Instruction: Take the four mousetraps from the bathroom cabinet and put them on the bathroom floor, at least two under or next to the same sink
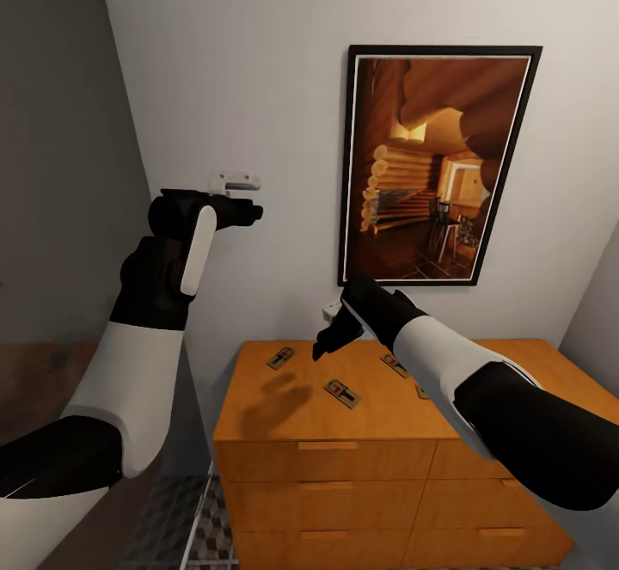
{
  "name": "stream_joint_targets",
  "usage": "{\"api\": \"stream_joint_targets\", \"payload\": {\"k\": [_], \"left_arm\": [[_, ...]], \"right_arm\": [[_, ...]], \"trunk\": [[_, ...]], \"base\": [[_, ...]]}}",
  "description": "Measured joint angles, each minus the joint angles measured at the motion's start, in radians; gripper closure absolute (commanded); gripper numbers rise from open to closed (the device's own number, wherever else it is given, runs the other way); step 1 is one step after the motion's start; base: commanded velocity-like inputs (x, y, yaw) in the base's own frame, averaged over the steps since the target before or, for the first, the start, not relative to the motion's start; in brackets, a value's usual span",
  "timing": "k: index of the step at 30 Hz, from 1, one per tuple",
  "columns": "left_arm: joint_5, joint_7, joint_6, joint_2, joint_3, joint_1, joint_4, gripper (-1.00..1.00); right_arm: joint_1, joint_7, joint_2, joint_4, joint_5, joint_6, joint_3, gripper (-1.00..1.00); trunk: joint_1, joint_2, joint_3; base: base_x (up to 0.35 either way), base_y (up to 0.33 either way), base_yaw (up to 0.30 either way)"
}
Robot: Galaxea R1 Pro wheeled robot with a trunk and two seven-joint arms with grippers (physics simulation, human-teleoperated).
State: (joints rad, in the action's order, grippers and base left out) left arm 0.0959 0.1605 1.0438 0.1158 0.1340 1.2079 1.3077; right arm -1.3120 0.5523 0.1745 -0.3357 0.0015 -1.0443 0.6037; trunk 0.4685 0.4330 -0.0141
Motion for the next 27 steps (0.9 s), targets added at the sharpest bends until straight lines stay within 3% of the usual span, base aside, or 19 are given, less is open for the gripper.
{"api": "stream_joint_targets", "payload": {"k": [4,15,23,27], "left_arm": [[0.0,0.0,0.0,0.0,0.0,0.0,0.0,-1.0],[0.0,0.0,0.0,-0.001,-0.001,0.0,0.006,-1.0],[0.0,0.0,0.0,-0.001,0.0,0.0,0.011,-1.0],[0.0,0.0,0.0,-0.001,0.0,0.0,0.013,-1.0]], "right_arm": [[0.0,0.008,0.0,-0.002,0.001,0.0,0.0,-1.0],[0.0,0.016,0.0,-0.005,0.0,0.0,-0.001,-1.0],[0.0,0.017,0.0,-0.004,0.0,0.0,-0.001,-1.0],[-0.001,0.018,0.0,-0.002,0.0,0.0,-0.001,-1.0]], "trunk": [[0.015,0.027,-0.012],[0.015,0.028,-0.012],[0.046,0.084,-0.037],[0.046,0.084,-0.037]], "base": [[0.0,0.0,0.0],[0.0,0.0,0.0],[0.0,0.0,0.0],[0.0,0.0,0.0]]}}
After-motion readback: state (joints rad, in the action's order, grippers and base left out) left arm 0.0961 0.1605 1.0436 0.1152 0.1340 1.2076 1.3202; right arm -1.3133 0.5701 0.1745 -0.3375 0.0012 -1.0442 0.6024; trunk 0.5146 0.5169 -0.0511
